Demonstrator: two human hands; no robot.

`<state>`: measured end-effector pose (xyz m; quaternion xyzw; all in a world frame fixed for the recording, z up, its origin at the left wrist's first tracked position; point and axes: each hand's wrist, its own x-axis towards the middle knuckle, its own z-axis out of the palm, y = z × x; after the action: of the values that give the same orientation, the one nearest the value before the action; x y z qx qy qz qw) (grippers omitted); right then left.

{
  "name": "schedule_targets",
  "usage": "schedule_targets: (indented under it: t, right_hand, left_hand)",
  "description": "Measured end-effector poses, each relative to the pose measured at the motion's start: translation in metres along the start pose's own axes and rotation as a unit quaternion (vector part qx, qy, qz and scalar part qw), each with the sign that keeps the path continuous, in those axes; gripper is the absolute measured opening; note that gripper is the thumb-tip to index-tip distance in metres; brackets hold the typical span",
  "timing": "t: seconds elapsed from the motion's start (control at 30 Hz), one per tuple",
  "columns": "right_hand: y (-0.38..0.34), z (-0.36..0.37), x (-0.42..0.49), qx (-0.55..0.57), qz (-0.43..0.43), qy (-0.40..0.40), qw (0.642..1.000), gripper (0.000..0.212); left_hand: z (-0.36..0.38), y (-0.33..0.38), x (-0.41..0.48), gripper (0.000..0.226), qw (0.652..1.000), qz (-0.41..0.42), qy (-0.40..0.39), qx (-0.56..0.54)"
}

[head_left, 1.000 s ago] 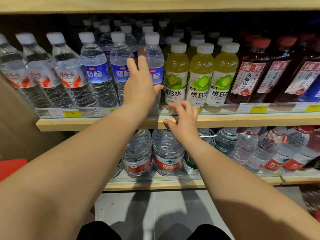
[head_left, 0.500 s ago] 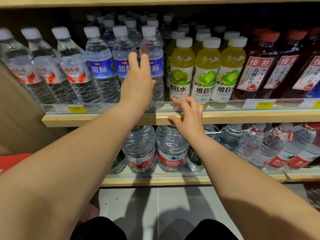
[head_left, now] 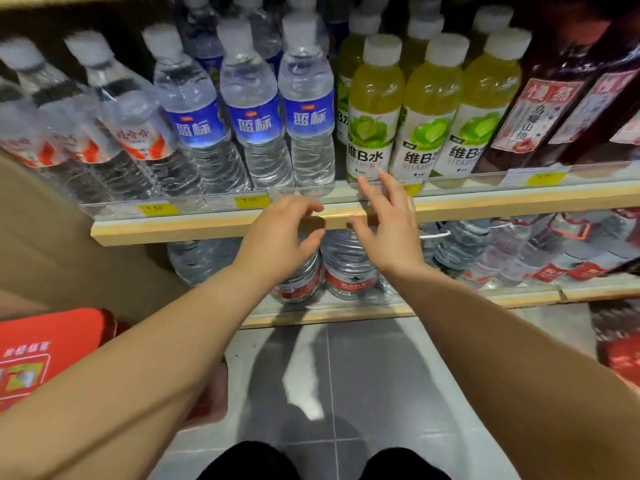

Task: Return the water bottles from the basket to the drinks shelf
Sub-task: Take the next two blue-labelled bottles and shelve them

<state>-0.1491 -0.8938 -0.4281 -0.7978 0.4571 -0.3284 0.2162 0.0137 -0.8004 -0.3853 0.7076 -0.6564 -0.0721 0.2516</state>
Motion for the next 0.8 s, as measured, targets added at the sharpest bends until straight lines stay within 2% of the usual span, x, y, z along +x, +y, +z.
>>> schedule_targets:
  t: [0.1,0.2,0.3,0.37,0.4,0.47,0.57,0.67,0.8]
  right_hand:
    - [-0.024,-0.03,-0.01,0.027,0.073,-0.068,0.995,0.056]
    - [-0.057,-0.08,-0.028,0.107,0.151,-0.081,0.979,0.048]
    - [-0.089,-0.143,-0.042,0.123,0.222,-0.109,0.961,0.045]
    - [-0.108,-0.187,-0.049,0.108,0.237,-0.113,0.959,0.039]
    - [-0.118,-0.208,-0.053,0.103,0.24,-0.11,0.959,0.038]
    - [-0.133,-0.252,-0.065,0.099,0.262,-0.095,0.955,0.033]
    - [-0.144,-0.31,-0.089,0.094,0.323,-0.075,0.939,0.031]
    - [-0.145,-0.356,-0.119,0.063,0.365,-0.053,0.927,0.032]
    - [-0.143,-0.413,-0.164,0.072,0.425,0.041,0.902,0.026]
  left_hand:
    - [-0.025,0.024,0.001,0.032,0.996,-0.053,-0.04,-0.061]
    - [-0.057,0.06,-0.002,0.03,0.98,-0.133,-0.092,-0.117]
    - [-0.092,0.104,-0.004,0.022,0.97,-0.151,-0.147,-0.122]
    - [-0.12,0.136,-0.006,0.012,0.974,-0.14,-0.134,-0.119]
    - [-0.132,0.153,-0.006,0.012,0.966,-0.171,-0.127,-0.149]
    - [-0.155,0.186,-0.012,0.007,0.975,-0.118,-0.152,-0.113]
    - [-0.174,0.233,-0.019,0.011,0.956,-0.124,-0.181,-0.196]
    - [-0.175,0.272,-0.022,0.014,0.944,-0.098,-0.236,-0.208]
    - [-0.163,0.332,-0.024,0.011,0.931,-0.016,-0.283,-0.228]
